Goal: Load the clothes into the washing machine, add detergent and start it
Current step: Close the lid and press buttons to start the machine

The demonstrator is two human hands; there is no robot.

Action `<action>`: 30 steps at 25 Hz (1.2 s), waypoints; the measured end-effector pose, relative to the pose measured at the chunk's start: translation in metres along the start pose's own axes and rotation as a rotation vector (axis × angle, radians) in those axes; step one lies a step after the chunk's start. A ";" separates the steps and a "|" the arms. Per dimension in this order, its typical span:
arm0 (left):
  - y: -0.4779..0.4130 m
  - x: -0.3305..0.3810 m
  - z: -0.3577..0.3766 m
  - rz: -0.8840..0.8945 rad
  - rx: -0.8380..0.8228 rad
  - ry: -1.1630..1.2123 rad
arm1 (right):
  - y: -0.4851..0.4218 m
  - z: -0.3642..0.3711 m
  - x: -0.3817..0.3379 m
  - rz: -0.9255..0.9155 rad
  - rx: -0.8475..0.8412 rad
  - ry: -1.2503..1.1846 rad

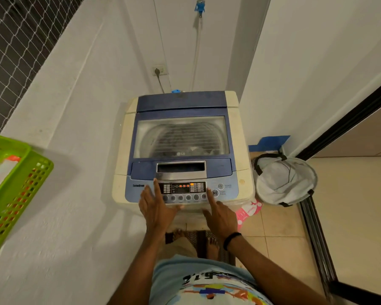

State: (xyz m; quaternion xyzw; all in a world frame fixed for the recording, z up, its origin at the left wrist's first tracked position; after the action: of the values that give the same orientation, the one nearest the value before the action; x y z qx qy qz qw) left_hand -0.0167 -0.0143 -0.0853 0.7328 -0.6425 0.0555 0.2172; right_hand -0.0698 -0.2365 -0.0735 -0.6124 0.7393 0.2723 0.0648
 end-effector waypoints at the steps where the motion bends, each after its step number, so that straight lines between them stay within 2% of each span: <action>1: -0.001 -0.002 0.000 -0.021 -0.020 -0.013 | 0.007 0.008 0.002 -0.001 -0.039 0.030; 7: -0.018 -0.016 0.003 -0.032 -0.069 -0.073 | 0.013 0.040 0.000 0.067 -0.077 0.097; 12: -0.015 -0.022 0.001 -0.018 -0.041 -0.017 | 0.014 0.031 -0.001 0.148 0.011 0.120; 18: -0.010 -0.022 -0.005 -0.033 -0.038 0.057 | 0.002 0.021 -0.009 0.237 -0.007 0.106; 23: -0.008 -0.018 -0.006 -0.033 -0.038 0.072 | 0.015 0.019 -0.023 0.207 0.017 0.080; 30: -0.010 -0.012 -0.008 -0.018 -0.054 0.029 | 0.019 0.015 0.009 0.336 0.072 0.075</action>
State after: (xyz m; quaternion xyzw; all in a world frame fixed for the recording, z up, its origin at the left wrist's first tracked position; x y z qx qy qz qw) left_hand -0.0075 0.0009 -0.0850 0.7316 -0.6337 0.0467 0.2468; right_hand -0.0936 -0.2349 -0.0841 -0.4871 0.8426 0.2295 0.0128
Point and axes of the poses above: each hand's wrist, its own y-axis away from the middle knuckle, its own z-axis out of the palm, x = y × z, the point moved 10 cm from there along -y, towards the middle knuckle, and after that the axes turned 3 degrees about z, right-handed, at the moved point
